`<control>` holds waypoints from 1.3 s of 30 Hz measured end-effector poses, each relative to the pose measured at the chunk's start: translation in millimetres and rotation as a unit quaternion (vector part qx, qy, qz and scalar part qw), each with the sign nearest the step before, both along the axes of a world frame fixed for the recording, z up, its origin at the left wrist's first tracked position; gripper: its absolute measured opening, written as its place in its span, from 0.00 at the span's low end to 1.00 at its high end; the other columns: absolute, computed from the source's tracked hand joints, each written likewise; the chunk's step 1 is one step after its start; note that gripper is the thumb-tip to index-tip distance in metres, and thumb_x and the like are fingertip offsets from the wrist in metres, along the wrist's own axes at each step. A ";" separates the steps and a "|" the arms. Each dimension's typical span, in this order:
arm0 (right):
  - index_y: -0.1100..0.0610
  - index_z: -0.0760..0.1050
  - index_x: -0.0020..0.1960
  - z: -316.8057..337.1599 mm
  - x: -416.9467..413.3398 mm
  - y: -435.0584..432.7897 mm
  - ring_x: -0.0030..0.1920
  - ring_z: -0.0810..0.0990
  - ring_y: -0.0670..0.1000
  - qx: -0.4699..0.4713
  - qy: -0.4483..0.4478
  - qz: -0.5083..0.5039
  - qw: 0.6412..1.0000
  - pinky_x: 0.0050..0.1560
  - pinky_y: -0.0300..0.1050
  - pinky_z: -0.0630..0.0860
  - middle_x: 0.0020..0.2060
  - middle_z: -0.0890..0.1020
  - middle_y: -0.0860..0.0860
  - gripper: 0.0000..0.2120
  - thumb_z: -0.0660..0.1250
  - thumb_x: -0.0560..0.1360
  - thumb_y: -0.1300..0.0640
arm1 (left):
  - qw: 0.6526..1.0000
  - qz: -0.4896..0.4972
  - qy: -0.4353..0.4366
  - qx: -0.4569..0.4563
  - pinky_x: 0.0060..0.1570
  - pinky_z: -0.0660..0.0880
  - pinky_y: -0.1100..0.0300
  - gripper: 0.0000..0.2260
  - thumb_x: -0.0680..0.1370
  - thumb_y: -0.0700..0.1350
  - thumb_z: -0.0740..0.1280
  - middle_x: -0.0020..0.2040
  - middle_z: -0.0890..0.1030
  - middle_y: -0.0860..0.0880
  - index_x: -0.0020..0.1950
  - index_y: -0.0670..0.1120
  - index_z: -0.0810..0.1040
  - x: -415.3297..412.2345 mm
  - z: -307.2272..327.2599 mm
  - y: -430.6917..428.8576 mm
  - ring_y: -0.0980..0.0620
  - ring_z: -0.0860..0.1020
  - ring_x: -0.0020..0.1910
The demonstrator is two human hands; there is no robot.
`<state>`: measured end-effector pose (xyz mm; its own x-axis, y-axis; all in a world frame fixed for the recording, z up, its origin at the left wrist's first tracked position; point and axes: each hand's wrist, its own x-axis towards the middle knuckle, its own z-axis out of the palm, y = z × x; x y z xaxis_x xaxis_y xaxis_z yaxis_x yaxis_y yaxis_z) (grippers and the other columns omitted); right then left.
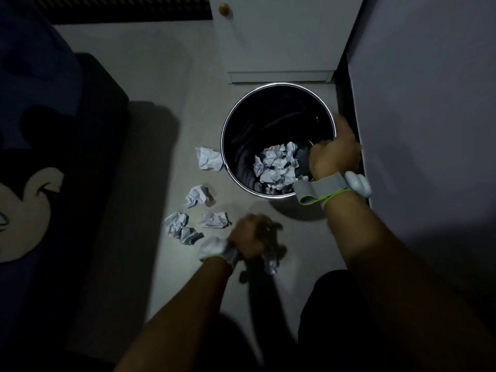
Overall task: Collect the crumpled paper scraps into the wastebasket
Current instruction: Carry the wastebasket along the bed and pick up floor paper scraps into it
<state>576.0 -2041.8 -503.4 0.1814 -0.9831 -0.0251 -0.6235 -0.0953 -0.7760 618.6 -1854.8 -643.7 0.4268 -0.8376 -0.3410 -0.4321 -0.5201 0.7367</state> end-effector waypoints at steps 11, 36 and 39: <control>0.45 0.75 0.60 -6.9 -9.5 2.4 0.49 0.81 0.59 -0.012 0.005 0.009 1.000 0.42 0.46 0.75 0.51 0.83 0.52 0.22 0.57 0.72 0.63 | 0.961 -0.082 -0.212 0.156 0.52 0.72 0.53 0.15 0.74 0.58 0.64 0.57 0.75 0.48 0.57 0.54 0.78 -26.4 -46.6 25.6 0.44 0.78 0.55; 0.44 0.71 0.65 0.4 -1.2 10.0 0.52 0.79 0.64 -0.005 0.043 0.007 0.999 0.44 0.47 0.71 0.54 0.81 0.57 0.24 0.59 0.73 0.63 | 0.784 0.500 -0.164 -0.330 0.45 0.72 0.69 0.08 0.70 0.35 0.67 0.53 0.72 0.46 0.46 0.46 0.79 85.5 106.3 -23.3 0.57 0.76 0.47; 0.46 0.70 0.66 6.2 -1.7 12.3 0.51 0.79 0.64 -0.005 0.040 0.041 0.998 0.43 0.45 0.69 0.53 0.81 0.59 0.24 0.59 0.73 0.63 | 0.810 0.380 -0.224 -0.387 0.50 0.71 0.67 0.08 0.70 0.33 0.68 0.49 0.76 0.44 0.45 0.43 0.79 72.3 138.6 -51.6 0.54 0.72 0.52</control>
